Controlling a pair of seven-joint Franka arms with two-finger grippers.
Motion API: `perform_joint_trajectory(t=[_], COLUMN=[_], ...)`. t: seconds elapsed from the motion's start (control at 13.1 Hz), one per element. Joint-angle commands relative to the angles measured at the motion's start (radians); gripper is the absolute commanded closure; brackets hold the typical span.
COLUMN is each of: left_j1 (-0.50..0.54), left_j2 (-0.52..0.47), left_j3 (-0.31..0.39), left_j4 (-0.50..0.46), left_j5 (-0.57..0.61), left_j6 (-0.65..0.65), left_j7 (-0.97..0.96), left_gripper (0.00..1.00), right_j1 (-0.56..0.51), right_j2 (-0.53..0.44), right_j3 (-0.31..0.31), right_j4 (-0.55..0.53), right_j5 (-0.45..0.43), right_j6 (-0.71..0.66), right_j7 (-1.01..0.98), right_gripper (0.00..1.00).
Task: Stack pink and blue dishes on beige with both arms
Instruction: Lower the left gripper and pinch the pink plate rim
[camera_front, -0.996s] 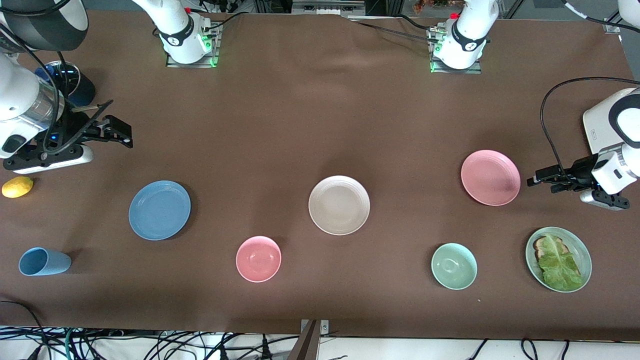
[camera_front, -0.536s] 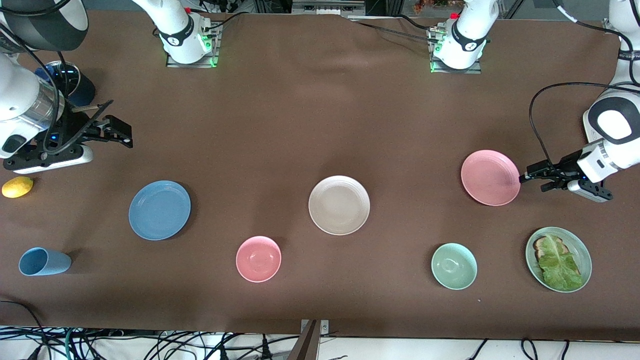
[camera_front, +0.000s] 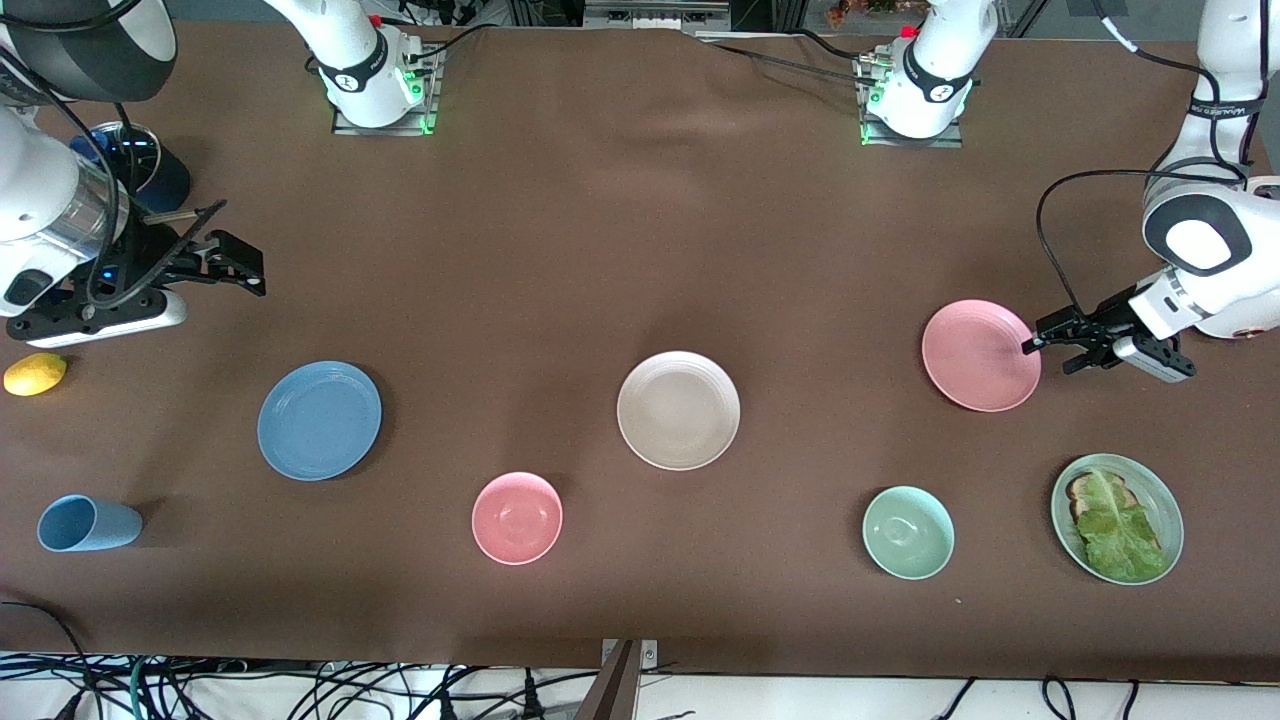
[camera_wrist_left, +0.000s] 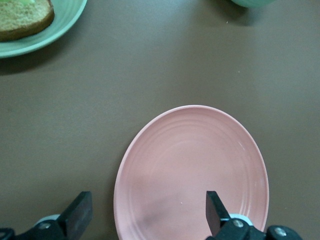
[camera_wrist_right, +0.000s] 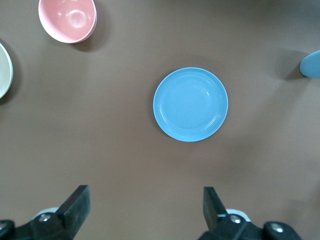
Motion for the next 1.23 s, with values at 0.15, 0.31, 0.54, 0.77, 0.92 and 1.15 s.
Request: perform_joint_trajectory(t=[0.15, 0.31, 0.54, 0.77, 0.92, 1.15], left_j1=[0.010, 0.012, 0.013, 0.013, 0.013, 0.013], left_j2=[0.046, 0.060, 0.065, 0.060, 0.059, 0.062], left_j3=[-0.003, -0.001, 0.006, 0.006, 0.006, 0.006], left_j4=[-0.001, -0.001, -0.007, -0.007, -0.007, -0.007], left_j5=[-0.071, -0.077, -0.087, -0.085, -0.085, -0.085], left_j6=[0.035, 0.036, 0.035, 0.024, 0.023, 0.023], left_j7=[0.046, 0.031, -0.039, -0.125, -0.145, -0.177], left_gripper=[0.00, 0.00, 0.02, 0.03, 0.06, 0.27], right_j1=[0.000, -0.001, 0.000, 0.000, 0.000, 0.000], right_j2=[-0.001, 0.000, 0.000, 0.000, -0.001, -0.001], right_j3=[0.004, 0.004, 0.005, 0.005, 0.005, 0.005], right_j4=[0.015, 0.015, 0.015, 0.015, 0.015, 0.015], right_j5=[-0.013, -0.013, -0.013, -0.013, -0.015, -0.015], right_j6=[-0.007, -0.007, -0.008, -0.007, -0.007, -0.005], right_j7=[-0.005, -0.005, -0.005, -0.004, -0.005, -0.005], right_gripper=[0.00, 0.00, 0.00, 0.00, 0.00, 0.00])
